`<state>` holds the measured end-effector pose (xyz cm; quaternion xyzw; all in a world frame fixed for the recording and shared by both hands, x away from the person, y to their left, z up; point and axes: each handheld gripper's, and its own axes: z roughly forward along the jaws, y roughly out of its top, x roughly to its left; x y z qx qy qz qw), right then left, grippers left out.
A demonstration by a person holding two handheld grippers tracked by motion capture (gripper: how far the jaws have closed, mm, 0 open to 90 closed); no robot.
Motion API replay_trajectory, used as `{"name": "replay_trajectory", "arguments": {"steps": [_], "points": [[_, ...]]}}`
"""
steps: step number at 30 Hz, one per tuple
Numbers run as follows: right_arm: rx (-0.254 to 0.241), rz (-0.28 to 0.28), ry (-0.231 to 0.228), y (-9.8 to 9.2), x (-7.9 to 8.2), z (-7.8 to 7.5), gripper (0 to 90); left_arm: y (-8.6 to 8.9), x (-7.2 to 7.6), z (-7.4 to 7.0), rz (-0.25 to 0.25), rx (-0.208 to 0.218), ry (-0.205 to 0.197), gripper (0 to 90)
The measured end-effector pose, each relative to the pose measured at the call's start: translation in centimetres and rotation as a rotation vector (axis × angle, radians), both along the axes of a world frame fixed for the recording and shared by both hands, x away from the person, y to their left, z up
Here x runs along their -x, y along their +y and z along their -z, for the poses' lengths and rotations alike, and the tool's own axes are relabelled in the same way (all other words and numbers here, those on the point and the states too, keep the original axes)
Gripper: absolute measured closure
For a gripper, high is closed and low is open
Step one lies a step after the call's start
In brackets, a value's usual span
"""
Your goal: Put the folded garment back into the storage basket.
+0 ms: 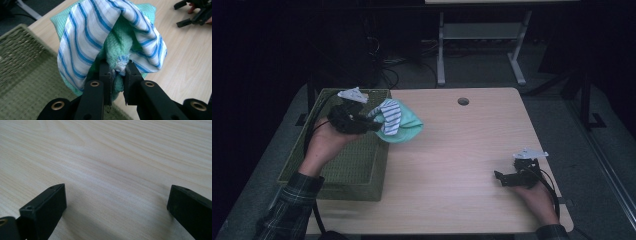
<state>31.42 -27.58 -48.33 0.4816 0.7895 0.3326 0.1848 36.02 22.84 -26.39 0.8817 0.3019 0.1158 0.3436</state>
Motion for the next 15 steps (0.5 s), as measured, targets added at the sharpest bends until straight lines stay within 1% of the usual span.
{"name": "replay_trajectory", "arguments": {"steps": [7, 8, 12, 15], "points": [[0.000, 0.000, 0.000, 0.0, 0.0, 0.0, 1.9, 2.3, 0.1, -0.3, -0.060, 0.020, -0.010, 79.2], [0.000, 0.000, 0.000, 0.0, 0.0, 0.0, 1.9, 2.3, 0.1, -0.3, -0.060, 0.020, -0.010, 79.2], [0.000, 0.000, 0.000, 0.0, 0.0, 0.0, 1.9, 3.7, 0.3, -0.5, -0.094, 0.024, -0.013, 79.2], [0.000, 0.000, 0.000, 0.0, 0.0, 0.0, 1.9, 4.0, 0.4, -0.4, -0.105, 0.026, -0.013, 79.2]]}}
